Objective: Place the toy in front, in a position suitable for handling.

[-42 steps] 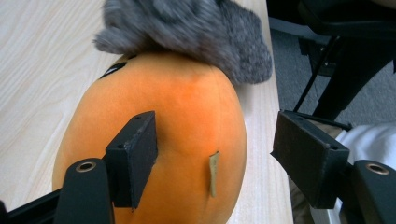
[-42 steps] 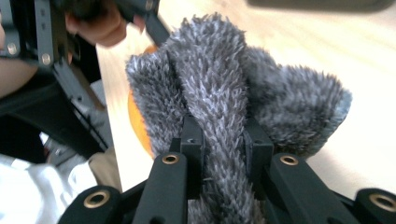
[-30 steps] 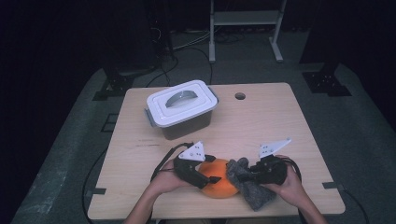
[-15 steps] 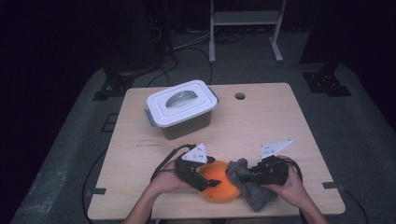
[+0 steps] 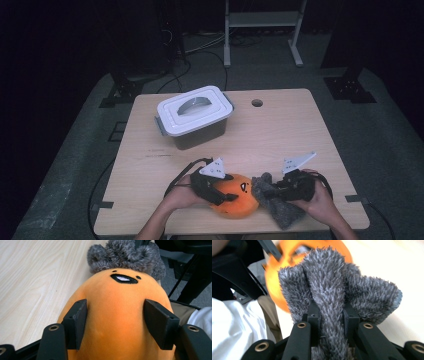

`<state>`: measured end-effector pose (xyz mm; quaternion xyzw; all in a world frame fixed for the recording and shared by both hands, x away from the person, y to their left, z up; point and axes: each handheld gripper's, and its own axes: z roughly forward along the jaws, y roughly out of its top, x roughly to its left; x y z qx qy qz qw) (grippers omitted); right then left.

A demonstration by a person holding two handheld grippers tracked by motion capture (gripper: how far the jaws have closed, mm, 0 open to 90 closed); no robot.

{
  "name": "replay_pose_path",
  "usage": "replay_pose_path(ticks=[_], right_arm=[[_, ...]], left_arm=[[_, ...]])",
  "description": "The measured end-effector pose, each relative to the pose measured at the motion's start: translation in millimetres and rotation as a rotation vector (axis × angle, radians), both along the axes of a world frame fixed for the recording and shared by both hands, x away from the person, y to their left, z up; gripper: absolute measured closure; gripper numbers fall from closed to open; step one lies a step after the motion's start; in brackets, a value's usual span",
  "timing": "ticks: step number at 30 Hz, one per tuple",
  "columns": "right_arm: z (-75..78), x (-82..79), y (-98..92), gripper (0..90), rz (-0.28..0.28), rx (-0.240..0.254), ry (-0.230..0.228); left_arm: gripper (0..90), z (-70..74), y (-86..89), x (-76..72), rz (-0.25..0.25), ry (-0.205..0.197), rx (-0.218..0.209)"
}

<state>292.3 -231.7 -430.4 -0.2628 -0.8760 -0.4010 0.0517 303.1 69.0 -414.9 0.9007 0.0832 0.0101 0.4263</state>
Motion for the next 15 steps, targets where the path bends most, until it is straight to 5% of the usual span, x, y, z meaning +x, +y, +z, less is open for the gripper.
replay_pose_path(ticks=[3,11,15], right_arm=[[-1.5,-1.6,-8.8,72.9,-0.029,-0.022,0.001],[9.8,-8.3,-80.4,72.7,-0.261,-0.047,-0.048],[8.6,-9.1,-94.4,72.5,-0.319,-0.053,-0.053]], left_arm=[[36.1,-0.9,0.2,0.1,0.003,0.001,-0.012],[28.2,-0.4,-2.2,-0.1,0.012,-0.013,-0.02],[24.6,0.0,-3.3,0.5,0.022,-0.013,-0.024]])
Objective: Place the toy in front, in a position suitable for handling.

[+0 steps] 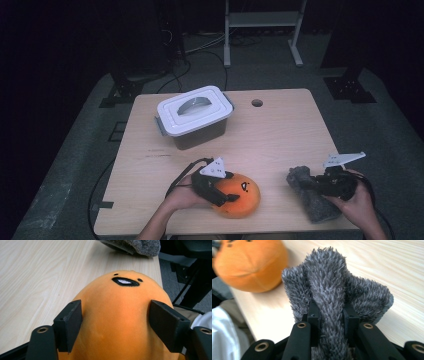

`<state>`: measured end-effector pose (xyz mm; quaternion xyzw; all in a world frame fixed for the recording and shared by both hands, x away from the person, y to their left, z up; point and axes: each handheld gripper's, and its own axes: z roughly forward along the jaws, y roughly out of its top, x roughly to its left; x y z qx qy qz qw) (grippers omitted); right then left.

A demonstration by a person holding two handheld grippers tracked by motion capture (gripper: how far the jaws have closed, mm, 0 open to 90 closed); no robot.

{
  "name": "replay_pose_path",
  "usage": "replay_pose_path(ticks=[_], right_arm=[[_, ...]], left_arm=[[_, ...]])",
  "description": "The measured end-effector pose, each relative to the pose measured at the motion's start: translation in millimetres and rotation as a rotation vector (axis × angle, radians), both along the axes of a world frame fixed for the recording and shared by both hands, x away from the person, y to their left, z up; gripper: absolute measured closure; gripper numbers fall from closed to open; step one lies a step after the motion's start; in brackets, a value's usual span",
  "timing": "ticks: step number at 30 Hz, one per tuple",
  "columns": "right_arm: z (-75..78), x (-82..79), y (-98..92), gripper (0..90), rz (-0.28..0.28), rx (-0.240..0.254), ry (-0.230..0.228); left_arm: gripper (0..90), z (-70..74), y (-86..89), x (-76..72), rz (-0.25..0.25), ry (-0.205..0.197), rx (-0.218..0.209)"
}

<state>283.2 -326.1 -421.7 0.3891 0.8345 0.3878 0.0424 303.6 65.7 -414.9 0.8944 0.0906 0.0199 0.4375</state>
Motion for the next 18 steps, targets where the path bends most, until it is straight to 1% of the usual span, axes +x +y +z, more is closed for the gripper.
replay_pose_path(ticks=[1,2,3,4,5,6,7,8,9,10,11,12,13,14,15,16,17,18], right_arm=[[-5.4,0.9,-7.2,72.5,-0.035,0.011,0.004],[-5.4,0.9,-7.2,72.5,-0.035,0.011,0.004],[-11.6,3.0,-9.9,72.5,-0.053,0.002,0.012],[-14.2,4.5,-10.4,72.5,-0.061,-0.005,0.016],[-14.2,4.5,-10.4,72.5,-0.061,-0.005,0.016],[-16.3,6.1,-10.8,72.2,-0.074,-0.004,0.023],[-19.5,9.4,-11.8,70.4,-0.091,0.002,0.028],[-19.5,9.4,-11.8,70.4,-0.091,0.002,0.028],[-21.9,10.7,-12.0,64.3,-0.104,0.019,0.034],[-21.9,10.7,-12.0,64.3,-0.104,0.019,0.034],[-22.8,9.6,-12.0,57.1,-0.107,0.043,0.021],[-22.8,9.6,-12.0,57.1,-0.107,0.043,0.021],[-22.2,8.7,-11.8,55.6,-0.114,0.048,0.01],[-20.6,7.2,-12.7,52.3,-0.127,0.063,-0.01],[-19.9,6.3,-13.1,50.6,-0.132,0.073,-0.018],[-19.9,6.3,-13.1,50.6,-0.132,0.073,-0.018],[-18.8,4.6,-14.1,49.6,-0.134,0.101,-0.029],[-18.8,4.6,-14.1,49.6,-0.134,0.101,-0.029]], left_arm=[[23.7,0.5,-0.1,0.2,0.006,-0.008,-0.003],[23.6,0.5,-0.1,0.2,0.006,-0.008,-0.003],[23.7,0.9,-0.2,0.3,0.01,-0.013,-0.007],[24.2,0.9,-0.2,0.3,0.01,-0.013,-0.007],[24.2,1.2,0.2,-0.2,0.016,-0.021,-0.021],[27.5,1.7,0.7,0.0,0.017,-0.021,-0.03],[30.2,3.4,0.8,0.4,0.027,-0.026,-0.03],[29.9,3.4,0.8,0.4,0.027,-0.026,-0.03],[29.2,3.8,1.1,0.2,0.026,-0.028,-0.033],[28.3,3.8,1.1,0.2,0.026,-0.028,-0.033],[27.7,3.0,1.0,0.2,0.021,-0.025,-0.03],[26.9,3.0,1.0,0.2,0.021,-0.025,-0.03],[26.9,2.6,0.7,0.1,0.022,-0.024,-0.032],[24.6,2.8,0.0,-0.1,0.017,-0.02,-0.028],[24.3,3.1,0.0,-0.2,0.011,-0.018,-0.027],[24.3,3.1,0.0,-0.2,0.011,-0.018,-0.027],[24.4,4.0,0.1,-0.9,0.003,-0.016,-0.032],[24.4,4.0,0.1,-0.9,0.003,-0.016,-0.032]])
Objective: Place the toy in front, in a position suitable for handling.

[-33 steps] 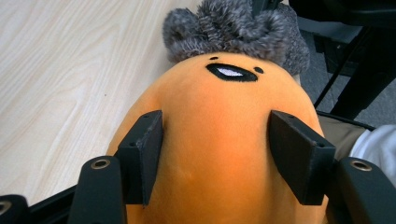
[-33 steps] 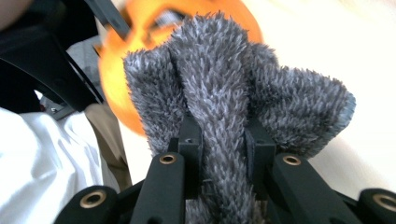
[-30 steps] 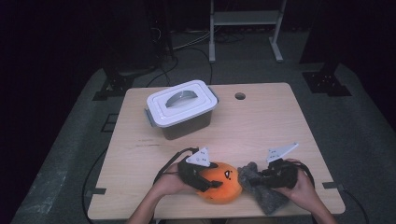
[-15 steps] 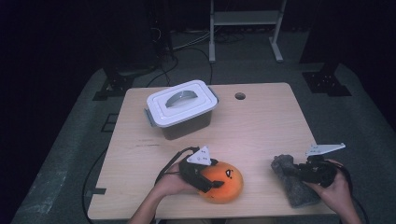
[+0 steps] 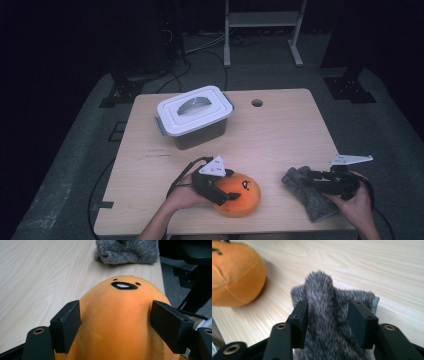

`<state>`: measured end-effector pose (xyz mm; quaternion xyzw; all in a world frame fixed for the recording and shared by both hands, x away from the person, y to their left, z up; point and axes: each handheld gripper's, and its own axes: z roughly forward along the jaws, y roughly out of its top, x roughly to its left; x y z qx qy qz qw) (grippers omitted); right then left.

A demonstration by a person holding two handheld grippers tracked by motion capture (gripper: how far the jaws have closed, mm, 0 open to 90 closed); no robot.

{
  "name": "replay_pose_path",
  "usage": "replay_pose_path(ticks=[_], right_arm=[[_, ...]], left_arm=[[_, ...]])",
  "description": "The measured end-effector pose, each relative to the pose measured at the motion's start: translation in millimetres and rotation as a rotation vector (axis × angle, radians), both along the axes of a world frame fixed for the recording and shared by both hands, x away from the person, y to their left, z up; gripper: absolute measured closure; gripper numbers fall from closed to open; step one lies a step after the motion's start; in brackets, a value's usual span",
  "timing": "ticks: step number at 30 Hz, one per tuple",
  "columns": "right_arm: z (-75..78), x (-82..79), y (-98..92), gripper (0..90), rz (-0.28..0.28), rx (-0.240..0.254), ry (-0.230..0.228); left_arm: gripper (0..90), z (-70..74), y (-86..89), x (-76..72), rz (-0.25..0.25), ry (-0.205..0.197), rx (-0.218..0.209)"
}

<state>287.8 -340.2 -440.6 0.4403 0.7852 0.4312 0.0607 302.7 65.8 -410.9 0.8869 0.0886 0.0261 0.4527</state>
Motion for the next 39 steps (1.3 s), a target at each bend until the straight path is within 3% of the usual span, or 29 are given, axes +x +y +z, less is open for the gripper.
replay_pose_path(ticks=[4,9,12,17,24,30,39], right_arm=[[3.2,-6.8,2.6,47.6,0.018,0.04,-0.039],[5.5,-10.4,6.3,44.2,0.042,0.081,-0.054],[7.0,-11.8,10.5,39.9,0.068,0.104,-0.051],[7.0,-14.4,12.2,37.9,0.085,0.124,-0.05],[8.9,-16.4,9.2,33.8,0.083,0.156,-0.067],[8.1,-15.6,11.4,32.5,0.094,0.147,-0.063],[9.6,-16.6,12.4,31.5,0.102,0.151,-0.069]], left_arm=[[23.0,4.4,4.0,0.9,-0.014,0.012,-0.03],[20.5,10.0,8.9,2.2,-0.007,0.006,-0.059],[20.5,18.0,15.7,2.1,0.009,-0.022,-0.098],[17.5,24.1,24.4,3.3,0.035,-0.042,-0.123],[13.1,27.3,32.2,7.1,0.078,-0.051,-0.133],[10.9,30.3,40.9,11.4,0.105,-0.075,-0.133],[9.5,33.6,54.1,19.8,0.142,-0.074,-0.15]])
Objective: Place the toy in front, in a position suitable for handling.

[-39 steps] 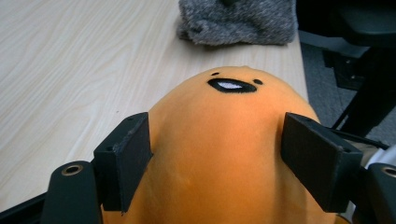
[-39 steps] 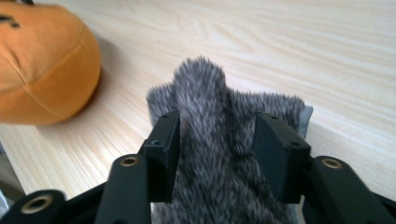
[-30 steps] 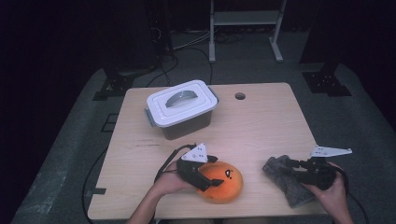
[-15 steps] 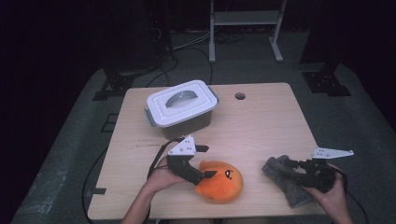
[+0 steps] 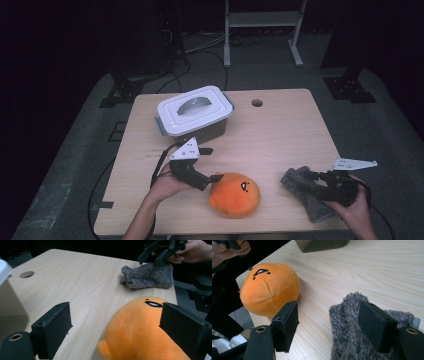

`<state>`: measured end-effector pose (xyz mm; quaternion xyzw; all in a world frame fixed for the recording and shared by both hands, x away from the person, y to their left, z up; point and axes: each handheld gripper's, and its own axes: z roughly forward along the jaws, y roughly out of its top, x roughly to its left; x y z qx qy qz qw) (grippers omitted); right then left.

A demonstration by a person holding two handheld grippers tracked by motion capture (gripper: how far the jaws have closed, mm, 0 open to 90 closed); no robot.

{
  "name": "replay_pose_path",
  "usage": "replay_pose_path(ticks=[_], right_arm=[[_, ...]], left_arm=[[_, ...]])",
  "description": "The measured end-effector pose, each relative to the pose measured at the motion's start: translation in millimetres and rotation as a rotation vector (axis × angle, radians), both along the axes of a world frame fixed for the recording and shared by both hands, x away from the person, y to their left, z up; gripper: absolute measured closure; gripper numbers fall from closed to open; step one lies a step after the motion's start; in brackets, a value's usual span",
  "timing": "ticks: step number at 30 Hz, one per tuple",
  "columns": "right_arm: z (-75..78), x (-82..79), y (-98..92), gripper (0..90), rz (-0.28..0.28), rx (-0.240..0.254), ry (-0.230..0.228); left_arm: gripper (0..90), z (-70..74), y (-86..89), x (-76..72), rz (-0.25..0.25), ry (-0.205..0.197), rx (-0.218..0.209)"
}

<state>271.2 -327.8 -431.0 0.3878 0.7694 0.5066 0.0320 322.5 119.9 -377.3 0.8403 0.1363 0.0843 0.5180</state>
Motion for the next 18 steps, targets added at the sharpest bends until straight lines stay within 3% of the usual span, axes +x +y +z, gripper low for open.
replay_pose_path(ticks=[10,18], right_arm=[[-4.4,0.5,4.9,31.4,0.024,-0.032,0.019],[-4.5,-2.1,6.2,31.4,0.035,-0.039,0.02]], left_arm=[[9.3,11.1,22.8,19.9,0.059,-0.02,-0.024],[9.3,23.6,38.6,35.3,0.09,-0.046,-0.009]])
